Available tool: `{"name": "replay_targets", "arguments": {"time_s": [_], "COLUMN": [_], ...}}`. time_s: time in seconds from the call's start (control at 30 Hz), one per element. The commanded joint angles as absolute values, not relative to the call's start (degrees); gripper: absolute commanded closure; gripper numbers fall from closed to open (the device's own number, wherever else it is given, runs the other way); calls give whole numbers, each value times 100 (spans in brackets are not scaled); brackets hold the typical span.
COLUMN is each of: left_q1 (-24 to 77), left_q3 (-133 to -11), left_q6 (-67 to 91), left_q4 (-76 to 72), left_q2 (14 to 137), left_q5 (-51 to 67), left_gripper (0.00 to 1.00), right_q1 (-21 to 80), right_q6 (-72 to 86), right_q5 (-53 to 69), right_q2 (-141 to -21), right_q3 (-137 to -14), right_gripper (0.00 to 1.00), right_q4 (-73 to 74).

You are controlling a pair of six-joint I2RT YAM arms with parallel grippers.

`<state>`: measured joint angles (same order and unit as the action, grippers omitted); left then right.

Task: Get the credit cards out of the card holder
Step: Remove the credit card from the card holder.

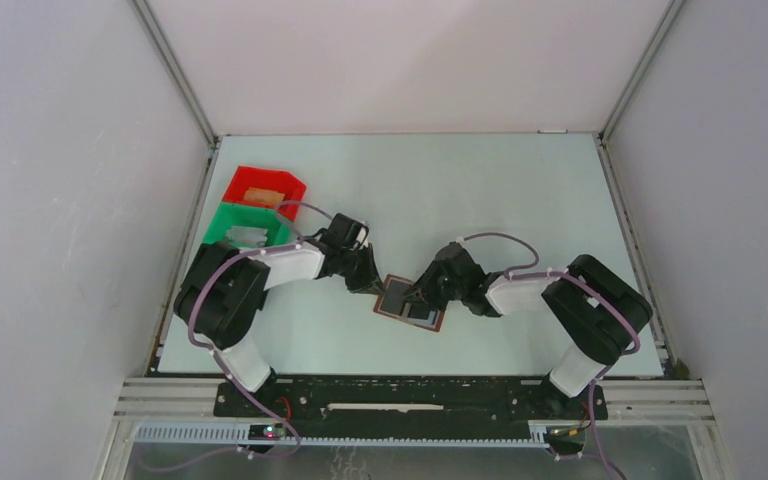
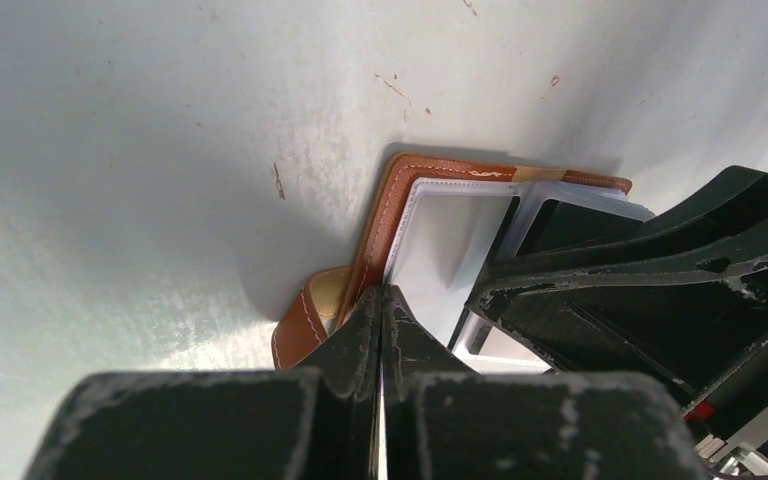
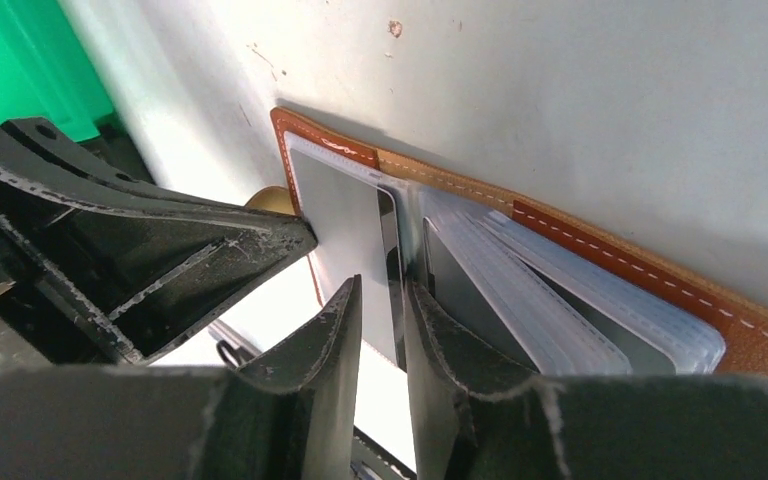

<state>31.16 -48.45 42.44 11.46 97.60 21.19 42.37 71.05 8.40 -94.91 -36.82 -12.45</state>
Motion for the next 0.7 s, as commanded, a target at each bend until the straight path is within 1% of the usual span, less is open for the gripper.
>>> {"name": "replay_targets", "arguments": {"time_s": [0.0,0.07,0.3,0.4,0.47,0.53,0.67], "left_q1": [3370,3374,3417,3436,3437,3437,3436], "left_q3": [-4689,-4685,-4712,-4727,-4720,-4711,-4710], "left_q6": [4078,4084,4066,4061,4069,4084,4173], "left_q4": [1521,1511,1503,1512,1512,1527,1569], "left_q2": [10201,10227,10302,10335,10327,10307,10250], "left_q5": [1885,1888,1923,1927,1910,1876,1741], "left_gripper": [100,100,100,100,100,100,100], "right_q1": [4175,4175,4181,4179,4181,4174,4166], "right_q6": [7342,7343,7274,7273,7283,7275,7284], "right_q5": [772,745,679,703,697,675,597], "right_q2": [-9499,-9388,-9094,-9066,-9026,-8971,-8807], "right_q3": [-3175,-3067,-2733,-2625,-2558,-2534,-2493], "right_gripper": [69,71,82,85,91,100,100], "right_q4": [-1570,-1742,-2442,-2711,-2825,-2796,-2568]}}
